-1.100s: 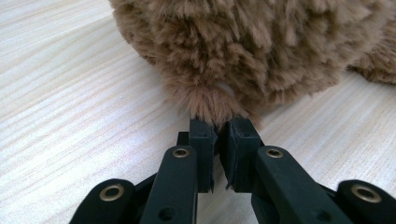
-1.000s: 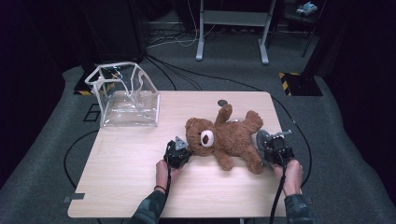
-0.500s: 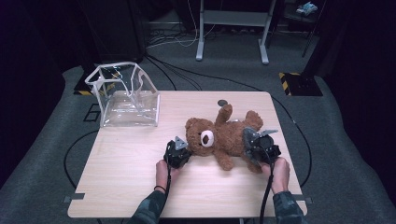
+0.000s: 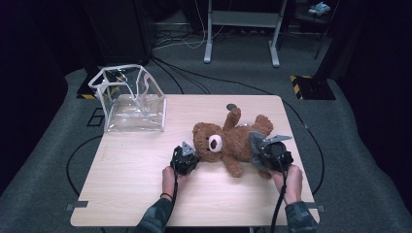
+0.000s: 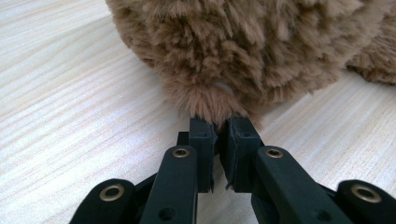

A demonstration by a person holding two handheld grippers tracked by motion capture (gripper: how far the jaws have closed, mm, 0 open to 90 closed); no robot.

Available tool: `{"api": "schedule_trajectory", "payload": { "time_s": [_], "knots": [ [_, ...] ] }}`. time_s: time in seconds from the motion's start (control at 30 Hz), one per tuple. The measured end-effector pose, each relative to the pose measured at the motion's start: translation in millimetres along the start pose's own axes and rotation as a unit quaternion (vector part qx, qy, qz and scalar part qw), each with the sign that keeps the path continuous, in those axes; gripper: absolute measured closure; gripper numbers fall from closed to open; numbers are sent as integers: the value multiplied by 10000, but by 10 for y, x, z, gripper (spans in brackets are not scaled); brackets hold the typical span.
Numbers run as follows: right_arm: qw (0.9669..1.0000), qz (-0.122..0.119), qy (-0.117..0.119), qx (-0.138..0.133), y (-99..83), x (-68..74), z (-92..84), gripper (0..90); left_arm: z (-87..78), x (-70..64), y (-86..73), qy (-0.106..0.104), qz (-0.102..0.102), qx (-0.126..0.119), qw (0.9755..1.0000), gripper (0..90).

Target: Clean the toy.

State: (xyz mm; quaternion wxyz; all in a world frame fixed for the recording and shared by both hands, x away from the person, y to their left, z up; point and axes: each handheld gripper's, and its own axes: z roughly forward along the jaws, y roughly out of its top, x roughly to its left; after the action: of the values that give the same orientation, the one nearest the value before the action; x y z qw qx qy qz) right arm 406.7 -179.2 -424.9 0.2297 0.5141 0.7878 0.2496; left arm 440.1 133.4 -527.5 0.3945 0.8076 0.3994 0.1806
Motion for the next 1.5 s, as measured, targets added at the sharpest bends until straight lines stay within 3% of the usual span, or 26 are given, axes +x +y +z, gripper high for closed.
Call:
{"api": "schedule_trajectory", "payload": {
  "time_s": [0.17,0.5,0.57,0.7,0.87,1.1,1.27,1.37,1.5],
  "knots": [
    [9995,-80,-177,255,-69,60,242,723,-1,8,-1,-25,-18,8,10000,829],
    [9982,190,-307,473,-468,-118,142,722,-2,5,1,-5,10,14,10000,828],
    [9984,134,-326,436,-444,-91,89,716,-2,6,1,1,10,15,10000,829],
    [9998,-47,-202,81,-265,70,10,711,-3,6,1,8,15,22,10000,829],
    [9993,-264,-216,119,-132,241,212,712,-3,5,0,10,2,23,10000,828],
    [9993,-178,-226,225,-455,167,300,724,-3,4,0,16,6,21,10000,828],
    [9978,13,-265,601,-674,72,315,723,-3,5,0,11,1,23,10000,828],
    [9984,78,-131,548,-696,40,263,720,-2,5,1,17,20,20,10000,828],
    [10000,-24,56,52,-431,154,52,716,-3,4,1,17,17,23,10000,828]
  ]
}}
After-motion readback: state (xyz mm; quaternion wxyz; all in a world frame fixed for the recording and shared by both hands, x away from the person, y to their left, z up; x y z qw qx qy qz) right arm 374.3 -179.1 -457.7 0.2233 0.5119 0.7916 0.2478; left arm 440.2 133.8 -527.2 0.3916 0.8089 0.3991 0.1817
